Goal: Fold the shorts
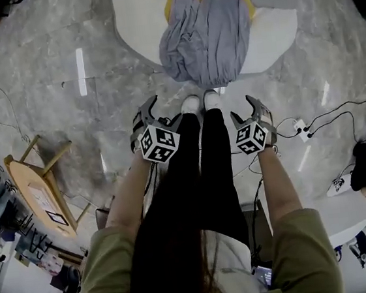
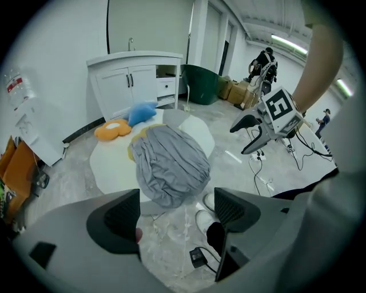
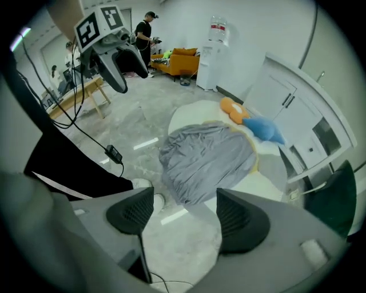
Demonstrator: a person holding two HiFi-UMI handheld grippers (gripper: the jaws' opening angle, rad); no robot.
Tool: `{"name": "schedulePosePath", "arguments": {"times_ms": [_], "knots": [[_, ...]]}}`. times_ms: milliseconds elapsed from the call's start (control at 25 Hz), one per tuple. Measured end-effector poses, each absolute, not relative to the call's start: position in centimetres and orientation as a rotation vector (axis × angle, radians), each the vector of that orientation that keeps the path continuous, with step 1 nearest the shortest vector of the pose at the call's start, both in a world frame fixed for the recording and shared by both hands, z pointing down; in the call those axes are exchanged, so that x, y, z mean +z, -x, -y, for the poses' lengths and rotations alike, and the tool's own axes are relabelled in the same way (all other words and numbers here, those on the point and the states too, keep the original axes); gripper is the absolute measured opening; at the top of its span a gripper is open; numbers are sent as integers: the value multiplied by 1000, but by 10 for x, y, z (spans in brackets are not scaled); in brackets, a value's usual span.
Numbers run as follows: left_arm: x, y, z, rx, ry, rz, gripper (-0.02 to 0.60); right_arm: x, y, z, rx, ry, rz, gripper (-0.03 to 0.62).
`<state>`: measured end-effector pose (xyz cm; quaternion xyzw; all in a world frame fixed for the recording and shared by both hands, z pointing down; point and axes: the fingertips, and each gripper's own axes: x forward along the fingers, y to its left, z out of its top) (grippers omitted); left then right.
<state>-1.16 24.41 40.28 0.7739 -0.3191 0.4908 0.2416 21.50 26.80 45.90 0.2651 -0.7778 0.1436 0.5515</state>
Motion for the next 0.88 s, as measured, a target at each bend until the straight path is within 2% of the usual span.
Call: {"name": "schedulePosePath", "arguments": {"times_ms": [480,760,840,880], "knots": [[616,-23,-245,1333,-2125,865,390,694,-204,-279,210,-546,1810,334],[648,-28,-243,1217,-2136,935,390,749,-218,-266,87,-681,1722,331],[649,-27,-246,1213,-2140,939,390,751,-219,-262,36,-708,1695,309],[650,-26,-248,1215,-2139,937,390,751,-221,-260,28,-726,1684,263]]}}
